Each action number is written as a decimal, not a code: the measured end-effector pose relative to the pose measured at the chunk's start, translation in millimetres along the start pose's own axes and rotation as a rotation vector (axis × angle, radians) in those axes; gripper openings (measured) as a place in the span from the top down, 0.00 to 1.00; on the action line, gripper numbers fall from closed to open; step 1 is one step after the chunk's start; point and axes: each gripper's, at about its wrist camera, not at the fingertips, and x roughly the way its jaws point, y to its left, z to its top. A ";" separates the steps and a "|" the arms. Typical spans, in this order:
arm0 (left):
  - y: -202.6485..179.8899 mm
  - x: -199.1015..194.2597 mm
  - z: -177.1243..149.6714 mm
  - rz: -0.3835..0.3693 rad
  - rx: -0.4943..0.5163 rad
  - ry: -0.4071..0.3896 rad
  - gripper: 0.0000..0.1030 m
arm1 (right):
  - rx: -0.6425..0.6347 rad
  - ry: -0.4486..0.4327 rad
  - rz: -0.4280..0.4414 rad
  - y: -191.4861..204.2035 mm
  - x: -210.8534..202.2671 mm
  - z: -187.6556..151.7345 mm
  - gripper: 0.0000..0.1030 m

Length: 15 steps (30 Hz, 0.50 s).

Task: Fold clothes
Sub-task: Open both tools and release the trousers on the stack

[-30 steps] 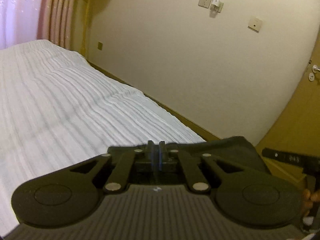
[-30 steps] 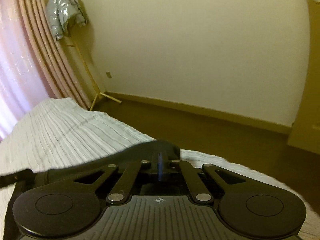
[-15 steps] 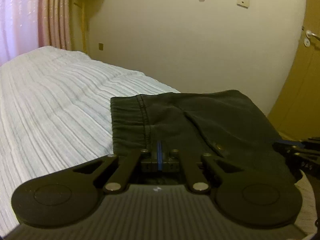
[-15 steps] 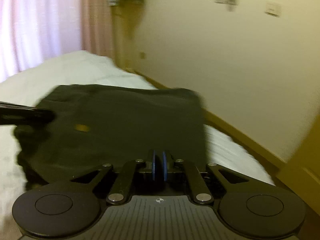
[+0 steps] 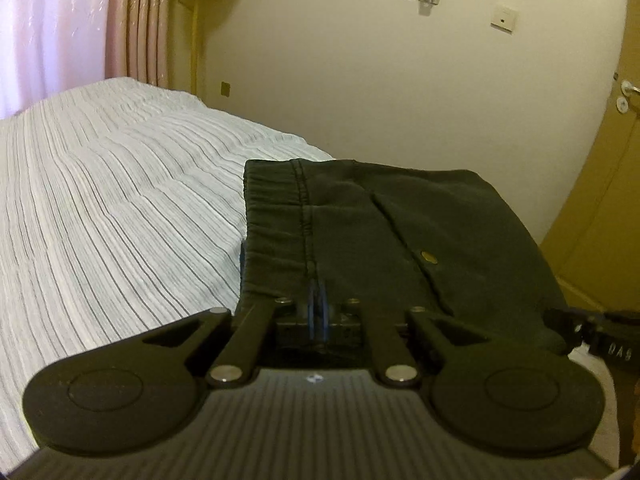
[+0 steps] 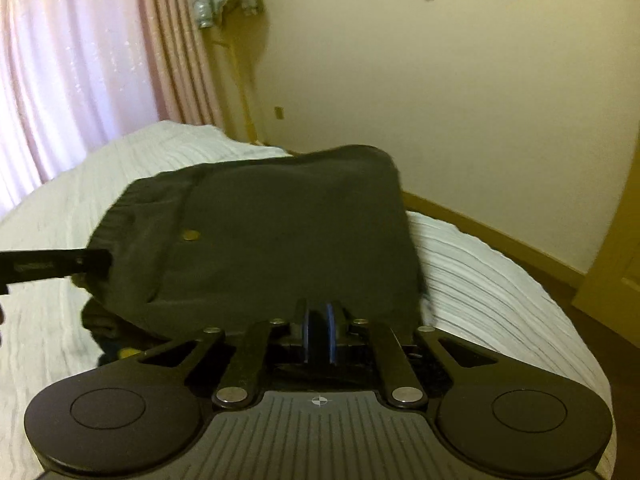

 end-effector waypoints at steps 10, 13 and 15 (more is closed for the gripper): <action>12.0 -33.0 -25.1 0.111 -0.128 0.169 0.90 | 0.100 0.035 -0.065 9.2 -53.1 -24.7 0.43; -0.6 -54.5 -41.5 0.107 -0.124 0.238 0.82 | 0.139 0.049 -0.078 13.8 -72.7 -34.1 0.36; -8.2 -71.6 -51.6 0.102 -0.127 0.270 0.80 | 0.165 0.059 -0.087 16.9 -85.7 -40.4 0.36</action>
